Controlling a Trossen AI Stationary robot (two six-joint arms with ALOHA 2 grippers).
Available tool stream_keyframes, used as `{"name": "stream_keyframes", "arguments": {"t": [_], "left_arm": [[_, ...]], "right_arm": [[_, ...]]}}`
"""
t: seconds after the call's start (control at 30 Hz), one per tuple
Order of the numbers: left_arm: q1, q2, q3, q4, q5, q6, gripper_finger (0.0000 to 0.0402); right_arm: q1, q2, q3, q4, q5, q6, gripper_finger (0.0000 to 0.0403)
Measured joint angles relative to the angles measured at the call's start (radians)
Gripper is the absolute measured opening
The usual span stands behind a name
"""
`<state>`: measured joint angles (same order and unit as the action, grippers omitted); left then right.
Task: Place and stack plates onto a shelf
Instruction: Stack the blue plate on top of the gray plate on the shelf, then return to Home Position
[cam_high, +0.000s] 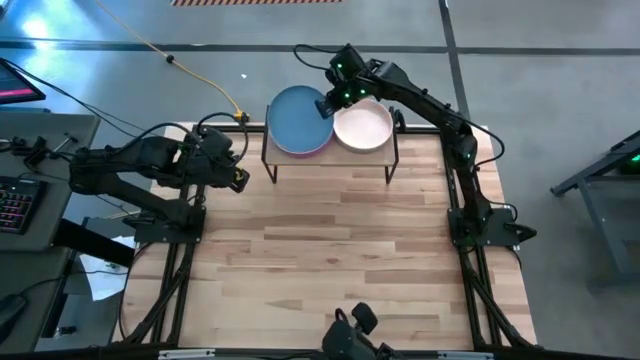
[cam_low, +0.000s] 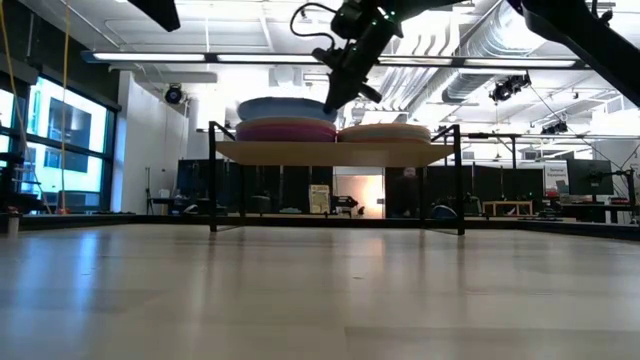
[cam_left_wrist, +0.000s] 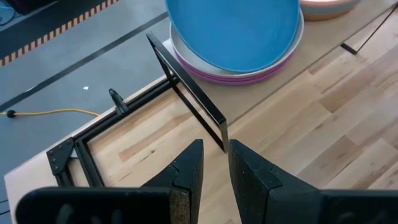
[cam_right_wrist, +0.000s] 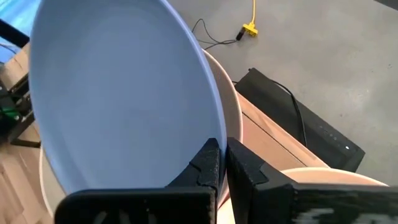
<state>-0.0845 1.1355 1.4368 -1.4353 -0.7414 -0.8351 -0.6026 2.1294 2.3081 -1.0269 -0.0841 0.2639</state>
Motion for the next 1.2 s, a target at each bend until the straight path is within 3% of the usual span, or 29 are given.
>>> {"name": "stream_keyframes", "arguments": {"t": [0.7, 1.0, 1.2], "left_arm": [[0.0, 0.005, 0.0, 0.0, -0.001, 0.0, 0.0065], [0.0, 0.005, 0.0, 0.0, -0.002, 0.001, 0.0065], [0.0, 0.005, 0.0, 0.0, -0.005, 0.001, 0.0065]], "right_arm": [[0.021, 0.001, 0.0, 0.009, 0.028, -0.115, 0.0003], [0.021, 0.001, 0.0, 0.009, 0.028, -0.134, 0.0083], [0.021, 0.001, 0.0, 0.018, 0.025, -0.131, 0.0103]]}}
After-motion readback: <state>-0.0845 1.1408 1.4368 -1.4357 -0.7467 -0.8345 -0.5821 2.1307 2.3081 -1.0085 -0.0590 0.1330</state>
